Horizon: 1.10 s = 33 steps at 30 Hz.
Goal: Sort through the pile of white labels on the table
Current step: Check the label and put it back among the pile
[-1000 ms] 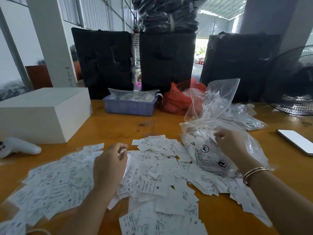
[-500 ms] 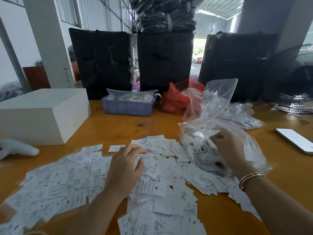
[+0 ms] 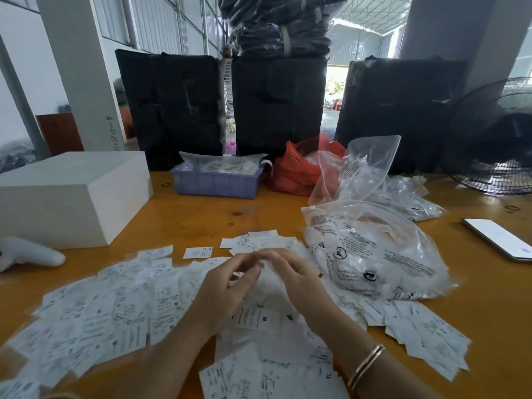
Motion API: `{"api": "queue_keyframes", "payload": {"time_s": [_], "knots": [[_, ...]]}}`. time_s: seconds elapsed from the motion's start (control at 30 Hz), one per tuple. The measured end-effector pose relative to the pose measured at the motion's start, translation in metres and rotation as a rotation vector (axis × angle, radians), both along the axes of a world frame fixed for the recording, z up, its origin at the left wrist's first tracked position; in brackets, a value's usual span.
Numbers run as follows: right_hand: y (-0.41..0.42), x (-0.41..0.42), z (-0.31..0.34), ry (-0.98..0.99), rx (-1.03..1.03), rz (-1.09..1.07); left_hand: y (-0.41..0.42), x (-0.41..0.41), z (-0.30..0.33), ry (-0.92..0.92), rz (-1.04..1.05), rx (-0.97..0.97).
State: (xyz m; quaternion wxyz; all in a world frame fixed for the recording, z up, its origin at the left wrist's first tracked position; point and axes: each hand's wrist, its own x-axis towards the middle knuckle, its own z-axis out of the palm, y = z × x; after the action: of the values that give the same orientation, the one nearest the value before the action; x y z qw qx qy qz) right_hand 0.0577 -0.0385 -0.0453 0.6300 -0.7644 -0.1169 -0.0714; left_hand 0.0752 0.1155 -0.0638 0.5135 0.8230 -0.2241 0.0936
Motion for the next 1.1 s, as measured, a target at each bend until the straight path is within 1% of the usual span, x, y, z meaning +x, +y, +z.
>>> {"api": "queue_keyframes", "payload": {"time_s": [0.1, 0.2, 0.27, 0.33, 0.37, 0.43, 0.5, 0.6, 0.67, 0.83, 0.9, 0.97, 1.1], "knots": [[-0.001, 0.0, -0.005, 0.046, 0.02, 0.044, -0.003, 0.001, -0.001, 0.016, 0.05, 0.016], [-0.001, 0.0, -0.007, 0.021, 0.016, 0.063, -0.002, 0.002, -0.003, 0.021, 0.093, 0.024], [-0.005, 0.003, -0.008, -0.002, 0.046, -0.016, 0.0, 0.003, -0.002, -0.011, 0.122, 0.019], [-0.011, 0.007, -0.01, -0.018, 0.071, -0.16, 0.002, 0.004, -0.002, -0.041, 0.16, -0.01], [-0.015, 0.009, -0.011, -0.031, 0.021, -0.229, 0.003, 0.005, -0.003, -0.048, 0.181, -0.02], [-0.022, 0.012, -0.014, -0.045, -0.238, -0.309, 0.003, 0.005, -0.003, -0.057, 0.223, -0.027], [-0.028, 0.015, -0.02, -0.035, -0.509, -0.309, 0.003, 0.006, -0.004, -0.056, 0.252, -0.032], [-0.027, 0.015, -0.025, -0.047, -0.781, -0.243, 0.002, 0.007, -0.005, -0.036, 0.282, -0.048], [-0.021, 0.014, -0.025, -0.106, -0.896, -0.19, 0.001, 0.007, -0.005, -0.036, 0.289, -0.07], [-0.012, 0.012, -0.029, -0.189, -1.093, -0.084, 0.002, 0.007, -0.003, -0.057, 0.332, -0.087], [-0.012, 0.012, -0.028, -0.248, -1.131, -0.103, 0.002, 0.008, -0.003, -0.062, 0.35, -0.095], [-0.012, 0.011, -0.028, -0.299, -1.106, -0.125, 0.002, 0.009, -0.004, -0.067, 0.355, -0.11], [-0.015, 0.011, -0.029, -0.263, -0.856, -0.124, 0.004, 0.009, -0.004, -0.068, 0.356, -0.114]]}}
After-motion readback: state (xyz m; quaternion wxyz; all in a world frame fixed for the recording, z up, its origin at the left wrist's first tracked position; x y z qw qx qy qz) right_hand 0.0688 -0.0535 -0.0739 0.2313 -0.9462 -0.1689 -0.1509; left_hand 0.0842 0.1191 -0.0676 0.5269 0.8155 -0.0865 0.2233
